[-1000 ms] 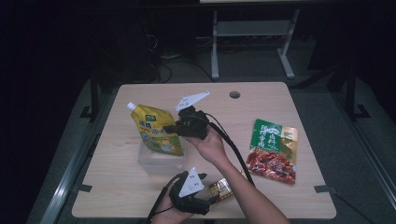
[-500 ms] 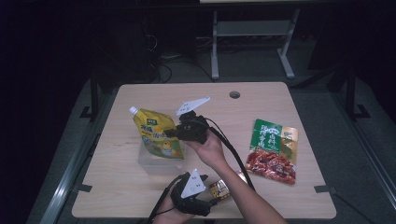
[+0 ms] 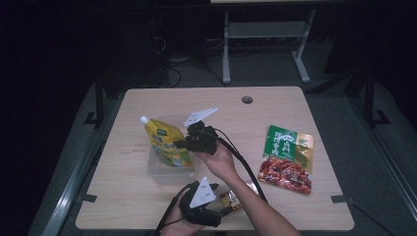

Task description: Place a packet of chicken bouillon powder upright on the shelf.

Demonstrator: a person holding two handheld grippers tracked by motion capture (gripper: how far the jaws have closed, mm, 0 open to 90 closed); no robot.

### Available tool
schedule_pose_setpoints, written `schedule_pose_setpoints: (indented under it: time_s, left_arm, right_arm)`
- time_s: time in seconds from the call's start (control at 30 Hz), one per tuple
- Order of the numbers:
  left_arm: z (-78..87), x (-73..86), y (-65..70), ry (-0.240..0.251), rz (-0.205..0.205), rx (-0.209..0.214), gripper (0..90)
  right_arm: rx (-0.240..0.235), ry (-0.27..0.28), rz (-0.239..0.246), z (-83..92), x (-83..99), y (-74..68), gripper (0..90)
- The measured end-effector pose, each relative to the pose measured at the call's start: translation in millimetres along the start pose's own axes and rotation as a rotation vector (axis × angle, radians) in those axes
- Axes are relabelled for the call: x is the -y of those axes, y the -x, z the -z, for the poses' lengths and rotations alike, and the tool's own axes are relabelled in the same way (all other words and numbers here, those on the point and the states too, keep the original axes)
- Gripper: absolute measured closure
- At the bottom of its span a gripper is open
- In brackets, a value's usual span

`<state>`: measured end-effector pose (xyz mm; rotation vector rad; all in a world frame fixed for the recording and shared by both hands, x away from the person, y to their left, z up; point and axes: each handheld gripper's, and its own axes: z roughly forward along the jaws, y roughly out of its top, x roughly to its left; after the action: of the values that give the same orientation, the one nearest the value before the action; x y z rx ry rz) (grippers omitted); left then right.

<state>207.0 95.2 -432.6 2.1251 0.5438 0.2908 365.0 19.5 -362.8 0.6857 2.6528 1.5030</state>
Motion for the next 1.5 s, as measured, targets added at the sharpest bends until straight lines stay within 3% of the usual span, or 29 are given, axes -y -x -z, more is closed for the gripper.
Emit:
schedule_pose_setpoints:
  time_s: [0.27, 0.53, 0.93, 1.17, 1.37, 1.5]
  left_arm:
    - [-0.6, 0.4, -0.4, -0.004, -0.004, 0.002, 24.1]
    - [-1.5, 0.6, 1.1, -0.012, -0.007, 0.006, 24.2]
    - [-0.2, 0.7, -0.6, -0.011, -0.008, 0.002, 24.1]
    - [-2.3, 1.4, -1.1, -0.016, -0.005, 0.003, 23.6]
    - [-3.9, 1.2, -0.8, -0.016, -0.011, 0.008, 23.5]
    - [-5.6, 0.9, -1.2, -0.018, -0.012, 0.004, 23.4]
  right_arm:
    - [-0.003, -0.003, 0.004, 1.1, 5.0, 0.4, 89.1]
    - [-0.011, 0.004, -0.032, 3.6, 18.3, 6.3, 89.2]
    - [0.022, 0.02, -0.067, 3.8, 20.1, 9.3, 88.9]
    - [0.022, -0.006, -0.083, 5.2, 21.2, 13.8, 73.4]
    - [0.028, 0.001, -0.087, 20.8, 19.3, 14.0, 61.5]
    - [0.053, -0.025, -0.061, 31.3, 20.4, 12.1, 54.4]
